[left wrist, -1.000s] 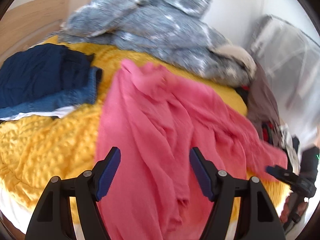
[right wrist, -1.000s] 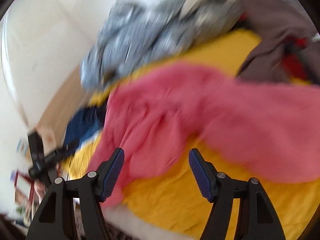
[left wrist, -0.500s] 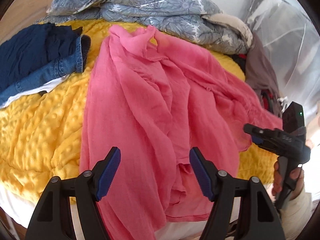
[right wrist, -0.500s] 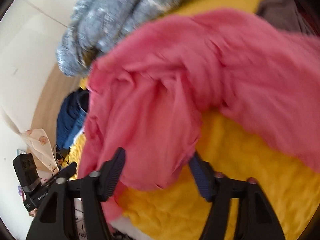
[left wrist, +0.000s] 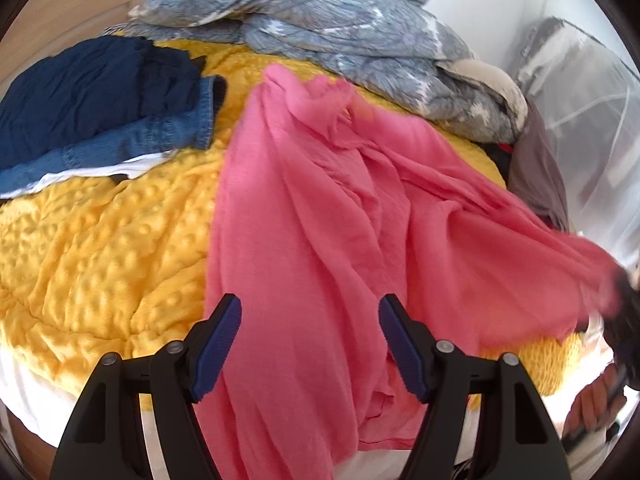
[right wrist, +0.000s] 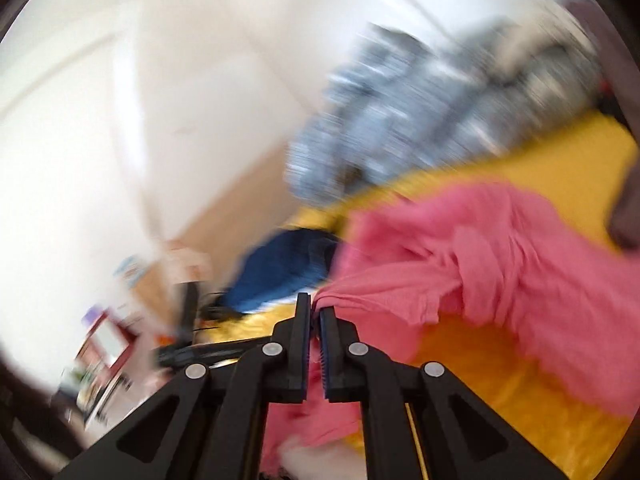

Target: Fold clothes

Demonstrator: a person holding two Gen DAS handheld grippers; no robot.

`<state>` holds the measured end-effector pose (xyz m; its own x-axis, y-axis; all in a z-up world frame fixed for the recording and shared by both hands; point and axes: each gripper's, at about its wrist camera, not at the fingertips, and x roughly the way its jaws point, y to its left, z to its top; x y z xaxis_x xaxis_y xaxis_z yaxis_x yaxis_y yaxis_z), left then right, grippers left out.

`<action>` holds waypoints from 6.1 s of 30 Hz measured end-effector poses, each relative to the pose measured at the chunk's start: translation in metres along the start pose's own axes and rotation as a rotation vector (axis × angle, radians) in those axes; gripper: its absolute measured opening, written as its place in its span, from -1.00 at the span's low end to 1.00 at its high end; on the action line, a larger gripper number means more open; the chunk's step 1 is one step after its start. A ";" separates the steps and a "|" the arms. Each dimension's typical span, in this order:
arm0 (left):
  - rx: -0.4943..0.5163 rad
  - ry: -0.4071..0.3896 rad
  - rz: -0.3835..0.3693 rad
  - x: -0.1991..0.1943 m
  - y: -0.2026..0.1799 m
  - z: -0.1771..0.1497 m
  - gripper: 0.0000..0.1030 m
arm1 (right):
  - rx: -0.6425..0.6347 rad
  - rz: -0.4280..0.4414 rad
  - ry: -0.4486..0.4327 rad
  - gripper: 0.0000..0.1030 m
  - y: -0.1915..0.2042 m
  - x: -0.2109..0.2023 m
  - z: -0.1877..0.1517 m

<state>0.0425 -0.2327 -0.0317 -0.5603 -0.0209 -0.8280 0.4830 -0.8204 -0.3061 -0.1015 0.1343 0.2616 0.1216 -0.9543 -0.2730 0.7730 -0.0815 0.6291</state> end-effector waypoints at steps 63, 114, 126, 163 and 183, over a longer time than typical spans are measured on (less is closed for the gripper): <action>0.113 0.035 0.069 0.148 0.043 0.218 0.44 | -0.150 -0.547 0.640 0.07 -0.244 0.421 0.169; 0.617 -0.658 -0.026 -0.150 -0.077 0.112 0.60 | -0.484 -0.196 0.046 -0.96 0.098 0.110 0.163; 1.017 -0.829 -0.133 -0.173 -0.098 0.030 0.72 | -0.465 -0.175 0.057 -0.96 0.146 0.040 0.128; 0.917 -0.743 -0.543 -0.173 -0.061 0.043 -0.97 | -0.391 -0.206 0.073 0.71 0.121 0.022 0.101; 0.856 -0.628 -0.744 -0.191 0.011 -0.071 -0.97 | -0.089 -0.247 0.204 0.71 -0.051 0.089 0.074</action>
<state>0.2027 -0.1976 0.0896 -0.8373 0.5234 -0.1578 -0.5293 -0.8484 -0.0057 -0.1758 0.0321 0.2587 0.0385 -0.8309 -0.5550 0.8452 -0.2692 0.4617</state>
